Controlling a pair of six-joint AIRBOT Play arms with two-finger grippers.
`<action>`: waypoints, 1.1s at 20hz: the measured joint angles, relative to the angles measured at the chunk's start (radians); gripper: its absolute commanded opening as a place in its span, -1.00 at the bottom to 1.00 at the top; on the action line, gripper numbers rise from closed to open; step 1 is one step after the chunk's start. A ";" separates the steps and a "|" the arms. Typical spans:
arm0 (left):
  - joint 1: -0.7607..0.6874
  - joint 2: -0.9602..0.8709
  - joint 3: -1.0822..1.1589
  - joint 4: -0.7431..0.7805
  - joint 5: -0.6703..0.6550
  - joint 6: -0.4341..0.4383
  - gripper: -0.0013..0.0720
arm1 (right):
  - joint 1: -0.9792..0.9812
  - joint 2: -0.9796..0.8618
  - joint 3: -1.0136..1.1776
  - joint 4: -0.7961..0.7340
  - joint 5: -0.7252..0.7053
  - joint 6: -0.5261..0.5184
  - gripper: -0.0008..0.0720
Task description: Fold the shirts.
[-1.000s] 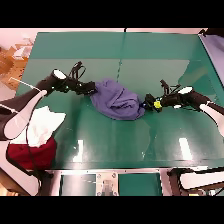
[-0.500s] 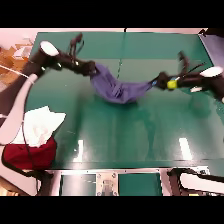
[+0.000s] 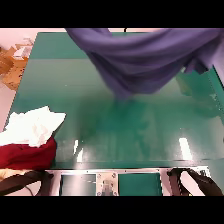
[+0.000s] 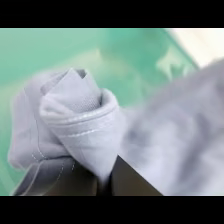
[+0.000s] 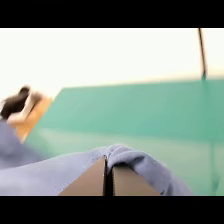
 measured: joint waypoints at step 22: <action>0.001 -0.393 -0.560 0.050 0.413 0.001 -0.88 | 0.279 -0.628 -0.263 -0.010 -0.269 -0.032 -0.94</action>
